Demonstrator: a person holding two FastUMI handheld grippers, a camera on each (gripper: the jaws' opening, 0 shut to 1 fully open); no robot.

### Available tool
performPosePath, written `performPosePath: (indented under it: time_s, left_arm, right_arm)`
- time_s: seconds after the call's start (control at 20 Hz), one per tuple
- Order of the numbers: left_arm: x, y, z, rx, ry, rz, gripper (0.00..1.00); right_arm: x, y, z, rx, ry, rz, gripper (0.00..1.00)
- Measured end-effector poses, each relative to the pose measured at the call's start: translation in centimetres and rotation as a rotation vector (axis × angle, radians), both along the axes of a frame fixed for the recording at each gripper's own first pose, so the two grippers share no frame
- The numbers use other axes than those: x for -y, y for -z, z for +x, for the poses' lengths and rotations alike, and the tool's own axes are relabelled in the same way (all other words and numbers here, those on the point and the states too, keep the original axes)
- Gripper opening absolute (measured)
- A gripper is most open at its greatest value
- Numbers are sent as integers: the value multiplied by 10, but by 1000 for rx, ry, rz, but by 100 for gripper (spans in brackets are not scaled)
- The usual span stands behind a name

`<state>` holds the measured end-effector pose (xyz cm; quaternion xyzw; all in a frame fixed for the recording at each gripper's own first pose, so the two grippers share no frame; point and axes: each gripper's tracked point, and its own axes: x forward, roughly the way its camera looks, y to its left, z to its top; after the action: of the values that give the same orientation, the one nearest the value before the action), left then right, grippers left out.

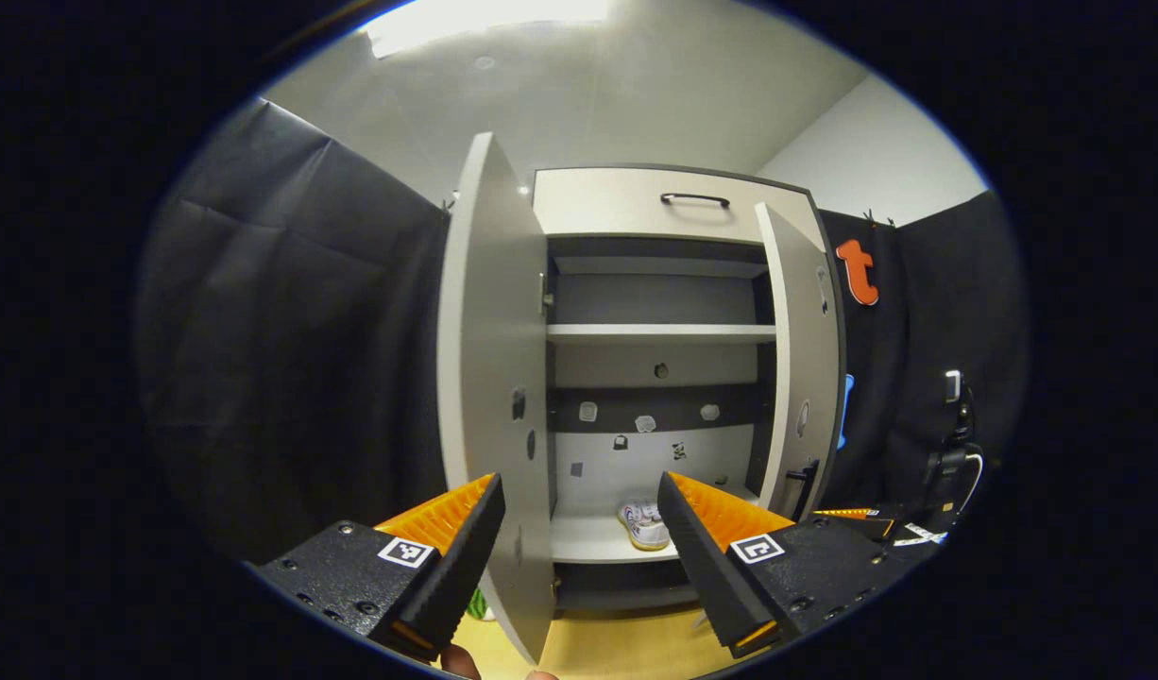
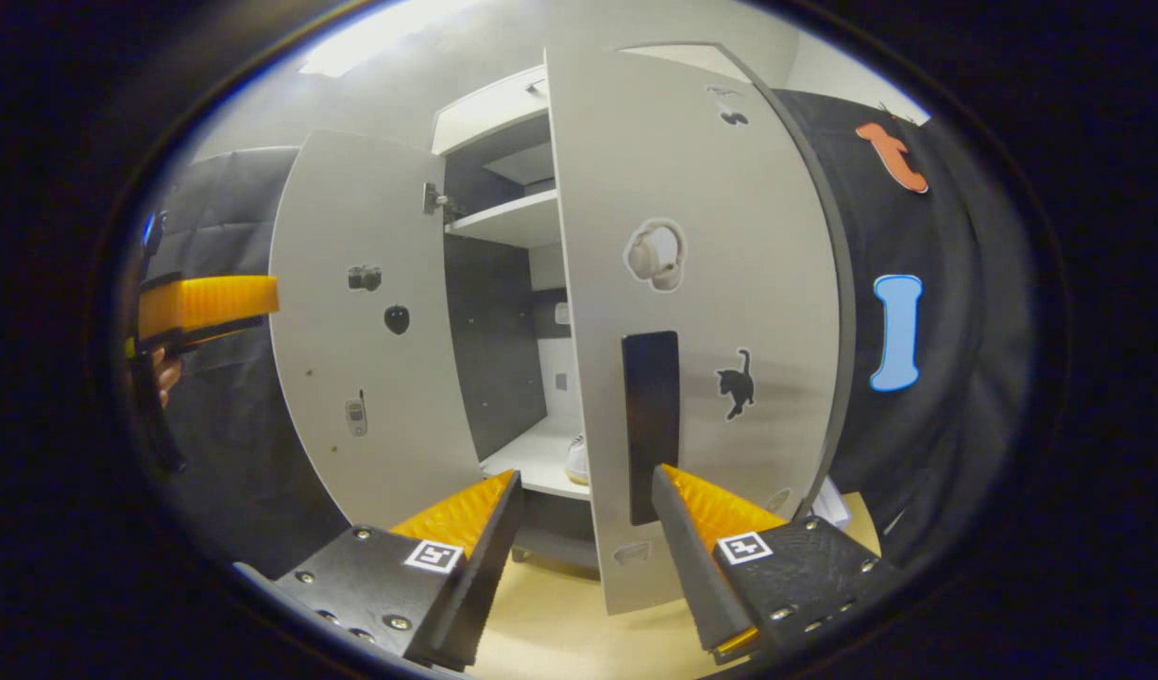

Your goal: Grab one shoe with the right hand and put it into the shoe cabinet, grab the other shoe with the left hand and put it into the shoe cabinet; then close the right door with the right hand and the left door with the left hand.

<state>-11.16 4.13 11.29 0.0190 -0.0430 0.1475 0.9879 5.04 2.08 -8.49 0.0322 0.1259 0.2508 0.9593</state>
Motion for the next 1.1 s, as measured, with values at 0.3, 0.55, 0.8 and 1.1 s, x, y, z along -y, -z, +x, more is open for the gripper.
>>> performPosePath:
  time_s: [0.3,0.55,0.8,1.1]
  left_arm:
    - [-71,-9,-44,34,-205,-4,98]
    - [-116,14,-52,-2,-313,-42,96]
    - [-132,40,-39,-53,-302,-84,96]
    - [-117,60,-20,-84,-207,-146,95]
  right_arm:
    - [-8,6,2,-12,-17,1,83]
    - [-8,15,2,-33,-9,1,83]
    - [6,19,5,-44,29,-6,83]
    - [23,24,10,-59,68,-14,83]
